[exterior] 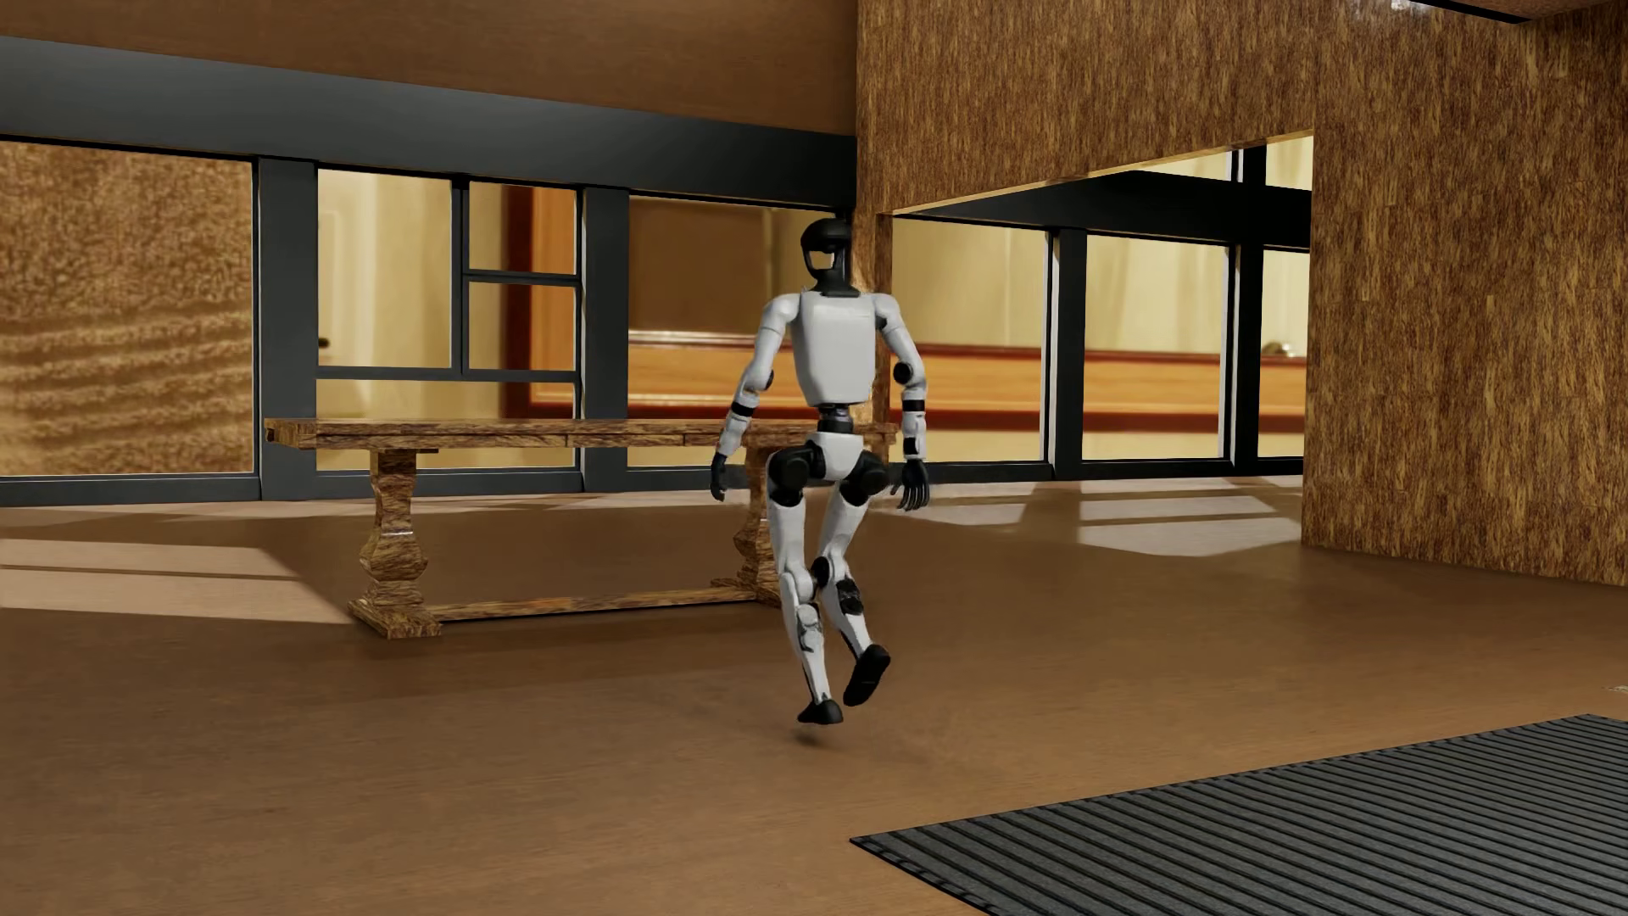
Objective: Walk towards the table
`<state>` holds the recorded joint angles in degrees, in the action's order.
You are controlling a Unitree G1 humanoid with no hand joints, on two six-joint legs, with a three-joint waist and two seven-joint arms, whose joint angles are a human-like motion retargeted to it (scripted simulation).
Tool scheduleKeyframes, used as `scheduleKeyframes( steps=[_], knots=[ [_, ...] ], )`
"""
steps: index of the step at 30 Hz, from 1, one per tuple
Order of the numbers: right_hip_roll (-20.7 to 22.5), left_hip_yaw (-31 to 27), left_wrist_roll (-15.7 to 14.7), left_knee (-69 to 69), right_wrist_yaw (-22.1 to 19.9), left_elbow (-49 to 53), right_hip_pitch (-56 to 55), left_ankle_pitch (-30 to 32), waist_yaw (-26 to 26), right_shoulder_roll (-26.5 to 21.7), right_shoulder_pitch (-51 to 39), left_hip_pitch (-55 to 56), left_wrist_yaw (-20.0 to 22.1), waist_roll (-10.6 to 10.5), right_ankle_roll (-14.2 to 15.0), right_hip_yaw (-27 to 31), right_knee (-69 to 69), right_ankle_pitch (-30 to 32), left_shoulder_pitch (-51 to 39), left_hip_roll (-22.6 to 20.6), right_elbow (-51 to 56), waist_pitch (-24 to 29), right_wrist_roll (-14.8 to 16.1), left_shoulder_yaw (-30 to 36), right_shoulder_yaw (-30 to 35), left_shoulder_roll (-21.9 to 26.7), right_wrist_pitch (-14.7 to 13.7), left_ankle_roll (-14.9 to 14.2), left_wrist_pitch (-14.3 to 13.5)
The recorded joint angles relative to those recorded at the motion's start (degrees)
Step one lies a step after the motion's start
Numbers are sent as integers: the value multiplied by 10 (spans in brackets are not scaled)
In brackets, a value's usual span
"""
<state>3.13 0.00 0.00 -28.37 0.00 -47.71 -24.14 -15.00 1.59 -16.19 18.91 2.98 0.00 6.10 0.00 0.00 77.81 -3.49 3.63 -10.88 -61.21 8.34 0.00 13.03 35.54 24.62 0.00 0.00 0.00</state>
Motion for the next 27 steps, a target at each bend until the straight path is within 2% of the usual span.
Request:
scheduleKeyframes(
  steps=[1,3,4,6,7,8,10,11,13,14,15,17,19,21,23,25,27],
  knots=[
    [2,0,0,8,0,17,-29,-14,14,0,3,-29,0,-8,0,0,-67,24,-14,0,-7,1,0,-13,-3,2,0,0,0],
    [-3,0,0,31,0,43,-44,-41,38,-1,7,-91,0,-23,0,0,-288,62,-36,2,-11,2,0,-26,-13,2,0,0,0],
    [-8,0,0,40,0,52,-33,-58,47,-2,7,-122,0,-27,0,0,-404,51,-43,3,-8,1,0,-30,-18,0,0,0,0],
    [-27,0,0,39,0,64,7,-86,73,-3,-1,-166,0,-31,0,0,-569,-43,-47,5,-4,-3,0,-27,-26,-6,0,0,0],
    [-37,0,0,29,0,65,24,-87,87,-3,-8,-180,0,-33,0,0,-578,-83,-44,11,-3,-5,0,-20,-32,-10,0,0,0],
    [-38,0,0,19,0,60,30,-72,93,-3,-16,-189,0,-39,0,0,-575,-66,-39,21,-4,-8,0,-12,-38,-15,0,0,0],
    [1,0,0,-10,0,24,23,7,67,-7,-40,-197,0,-68,0,0,-544,59,-14,45,-15,-17,0,1,-34,-36,0,0,0],
    [22,0,0,-43,0,-5,31,76,45,-12,-56,-193,0,-83,0,0,-524,79,7,55,-23,-22,0,10,-19,-46,0,0,0],
    [38,0,0,-167,0,-78,82,235,4,-25,-88,-151,0,-95,0,0,-515,42,49,71,-17,-27,0,50,-1,-56,0,0,0],
    [43,0,0,-242,0,-114,113,257,-13,-34,-104,-111,0,-100,0,0,-521,15,67,82,4,-26,0,73,-11,-57,0,0,0],
    [48,0,0,-316,0,-142,144,224,-26,-45,-117,-64,0,-106,0,0,-530,-12,86,92,34,-26,0,91,-33,-58,0,0,0],
    [51,0,0,-420,0,-178,198,105,-50,-63,-140,34,0,-109,0,0,-541,-56,129,100,98,-25,0,109,-97,-60,0,0,0],
    [44,0,0,-416,0,-200,251,36,-79,-70,-160,114,0,-104,0,0,-550,-97,171,92,150,-26,0,118,-166,-62,0,0,0],
    [35,0,0,-310,0,-204,295,28,-106,-68,-176,171,0,-96,0,0,-558,-132,205,82,190,-26,0,135,-222,-62,0,0,0],
    [25,0,0,-144,0,-206,335,44,-129,-62,-187,187,0,-90,0,0,-565,-156,223,81,221,-23,0,148,-247,-67,0,0,0],
    [19,0,0,7,0,-210,368,44,-146,-57,-190,176,0,-94,0,0,-564,-172,224,94,242,-23,0,163,-233,-78,0,0,0],
    [11,0,0,62,0,-208,390,40,-153,-48,-181,166,0,-96,0,0,-552,-173,212,107,243,-26,0,179,-196,-85,0,0,0]
  ],
)
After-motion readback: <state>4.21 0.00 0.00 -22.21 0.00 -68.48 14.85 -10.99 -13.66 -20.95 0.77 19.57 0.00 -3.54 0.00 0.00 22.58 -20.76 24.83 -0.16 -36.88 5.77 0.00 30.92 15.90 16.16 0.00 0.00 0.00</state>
